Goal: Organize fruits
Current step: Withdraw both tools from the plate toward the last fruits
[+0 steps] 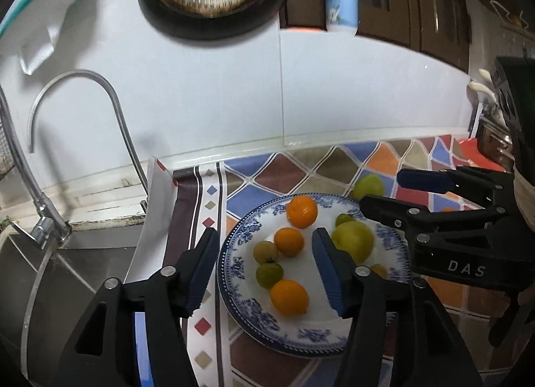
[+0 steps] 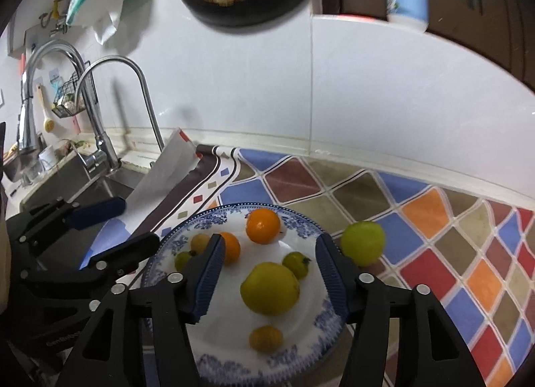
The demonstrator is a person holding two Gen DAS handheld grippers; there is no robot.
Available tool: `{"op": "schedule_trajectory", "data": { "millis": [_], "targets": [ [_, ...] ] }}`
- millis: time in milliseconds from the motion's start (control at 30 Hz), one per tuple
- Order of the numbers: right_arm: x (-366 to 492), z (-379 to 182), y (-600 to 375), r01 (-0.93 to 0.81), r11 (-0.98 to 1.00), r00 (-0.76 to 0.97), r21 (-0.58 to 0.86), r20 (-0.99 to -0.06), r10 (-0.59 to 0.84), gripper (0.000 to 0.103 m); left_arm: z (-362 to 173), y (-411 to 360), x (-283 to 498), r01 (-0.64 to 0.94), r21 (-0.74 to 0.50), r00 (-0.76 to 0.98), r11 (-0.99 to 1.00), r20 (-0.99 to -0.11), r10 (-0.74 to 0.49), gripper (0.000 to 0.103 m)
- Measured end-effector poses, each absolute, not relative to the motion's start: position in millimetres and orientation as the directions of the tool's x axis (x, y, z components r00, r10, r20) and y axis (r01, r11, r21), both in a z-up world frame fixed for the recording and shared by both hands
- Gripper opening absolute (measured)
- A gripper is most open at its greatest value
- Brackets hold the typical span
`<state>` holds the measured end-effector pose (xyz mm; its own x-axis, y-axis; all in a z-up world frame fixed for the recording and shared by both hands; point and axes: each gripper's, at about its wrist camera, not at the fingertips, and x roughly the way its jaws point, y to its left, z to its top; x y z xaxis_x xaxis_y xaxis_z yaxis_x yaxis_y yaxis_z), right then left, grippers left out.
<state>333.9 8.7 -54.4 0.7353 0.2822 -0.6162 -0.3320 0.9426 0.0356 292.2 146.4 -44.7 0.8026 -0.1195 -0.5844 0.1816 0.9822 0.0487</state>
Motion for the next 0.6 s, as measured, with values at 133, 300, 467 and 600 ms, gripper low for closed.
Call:
{"op": "schedule_trajectory", "data": {
  "millis": [133,300,467,600],
  "targets": [
    [308.9,-41.7,-3.8,-0.302,0.953,0.765,0.025,-0.590,0.258,0.066,-33.7,138.1,272.9,0.177,0.039,0.814,0.983,-0.567,-0.124,0.066],
    [279.0,-30.7,-22.0,-0.265,0.964,0.794,0.003,-0.567,0.220,0.069,-23.3,122.1,250.1,0.189,0.049,0.828,0.981,-0.545,-0.132,0.073],
    [254.4,-25.1,-42.5,-0.232,0.973,0.810,-0.013,-0.557,0.185,0.069,-16.6,100.8,232.1,0.209,0.069,0.839,0.976,-0.525,-0.143,0.078],
    [241.8,-23.4,-60.2,-0.204,0.979,0.814,-0.019,-0.559,0.158,0.069,-14.4,83.0,222.1,0.220,0.064,0.841,0.973,-0.518,-0.156,0.082]
  ]
}}
